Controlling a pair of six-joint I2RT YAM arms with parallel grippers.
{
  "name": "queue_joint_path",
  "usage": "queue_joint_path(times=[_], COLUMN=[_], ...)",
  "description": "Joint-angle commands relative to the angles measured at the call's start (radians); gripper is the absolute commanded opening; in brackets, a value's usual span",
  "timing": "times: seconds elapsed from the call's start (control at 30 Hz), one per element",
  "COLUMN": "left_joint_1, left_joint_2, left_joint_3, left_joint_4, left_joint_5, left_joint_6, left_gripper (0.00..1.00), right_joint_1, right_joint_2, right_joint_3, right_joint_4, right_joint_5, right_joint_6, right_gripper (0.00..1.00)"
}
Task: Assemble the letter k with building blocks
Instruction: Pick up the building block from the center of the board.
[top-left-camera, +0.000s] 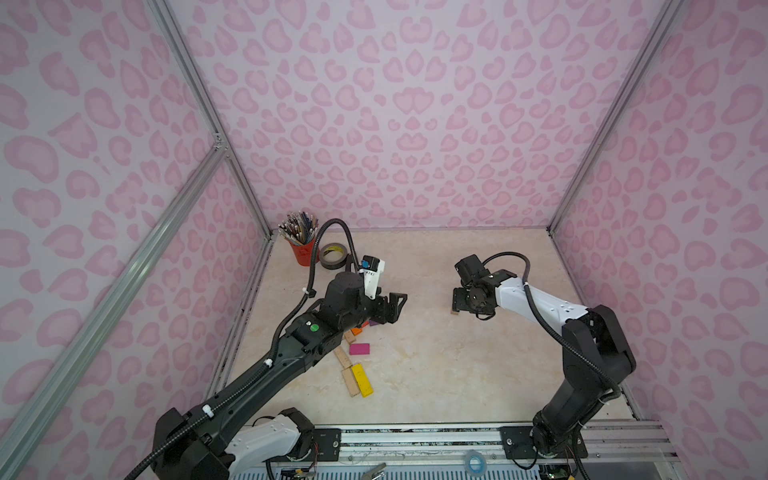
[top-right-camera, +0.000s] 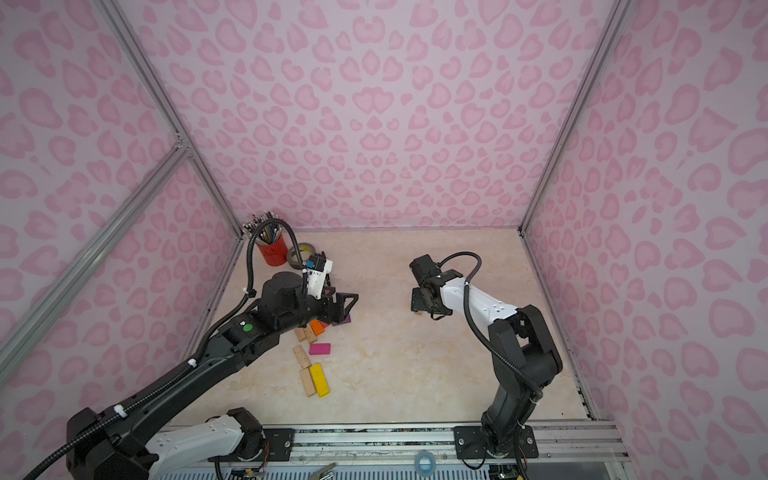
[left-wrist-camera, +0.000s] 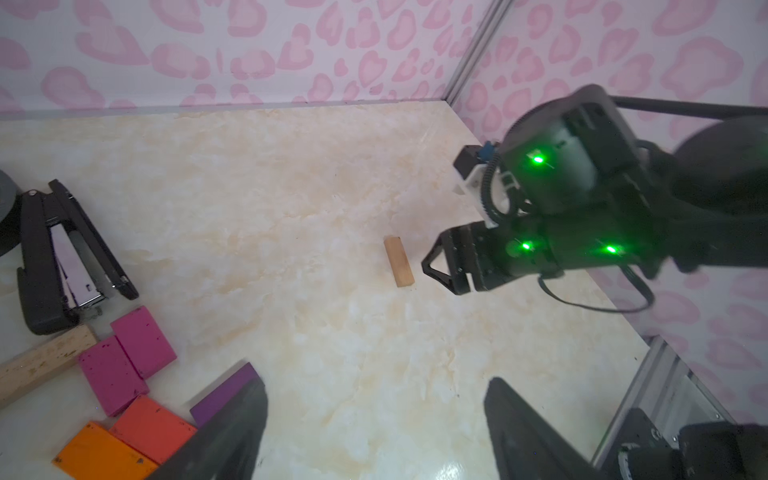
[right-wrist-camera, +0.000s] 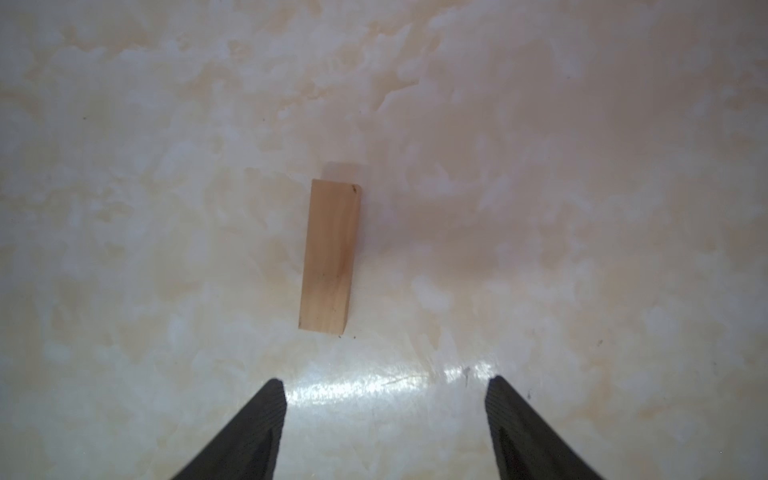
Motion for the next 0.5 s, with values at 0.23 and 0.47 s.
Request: queue_joint_path(times=[0.23,0.47], left_joint_1=[-0.028,-0.036], left_joint_2=[-0.079,-0.09], left_joint_3=[-0.074,-0.103], left_joint_4=[0.027,0.056], left_joint_5=[0.116,0.099], left_joint_6=[0.19,0.226], left_gripper=[1.0,0.99], right_joint_1=[0.001,-0.001], right_joint_2=[0.197,0.255], right_joint_3=[0.111,0.141], right_joint_4=[0.009,0.023], right_joint_5=[-0.008,-0.031], right_joint_6=[-0.027,-0.022], right_gripper=[0.62,0.45])
